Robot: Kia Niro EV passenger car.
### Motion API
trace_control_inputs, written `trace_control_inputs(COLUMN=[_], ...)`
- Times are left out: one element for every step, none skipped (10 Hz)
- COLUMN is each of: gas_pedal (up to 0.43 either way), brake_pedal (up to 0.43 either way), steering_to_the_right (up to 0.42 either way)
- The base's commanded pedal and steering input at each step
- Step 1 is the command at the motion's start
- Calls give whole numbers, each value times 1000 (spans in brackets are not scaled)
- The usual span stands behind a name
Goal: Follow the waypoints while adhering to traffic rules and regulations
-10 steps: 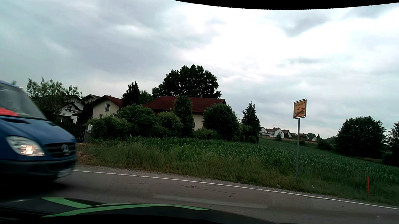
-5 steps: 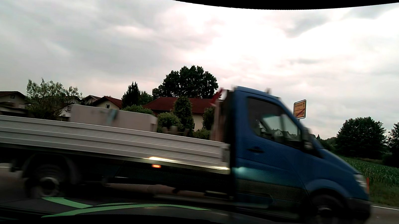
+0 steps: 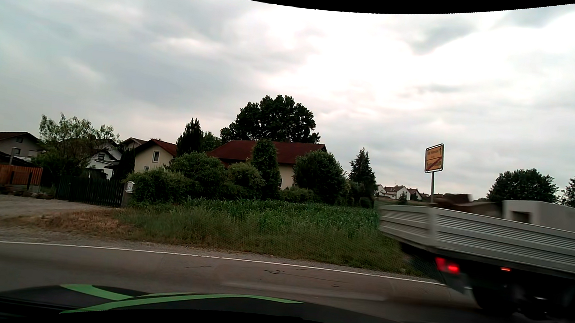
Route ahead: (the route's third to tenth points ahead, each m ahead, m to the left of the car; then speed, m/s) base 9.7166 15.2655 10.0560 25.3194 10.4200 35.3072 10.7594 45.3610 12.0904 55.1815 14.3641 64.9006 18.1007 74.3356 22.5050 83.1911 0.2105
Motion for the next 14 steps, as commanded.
trace_control_inputs(gas_pedal=[110, 157, 169, 177, 177, 189, 197, 197, 197, 197, 197, 197, 209, 209], brake_pedal=[0, 0, 0, 0, 0, 0, 0, 0, 0, 0, 0, 0, 0, 0], steering_to_the_right=[-329, -358, -399, -431, -467, -497, -522, -563, -592, -632, -668, -687, -698, -699])
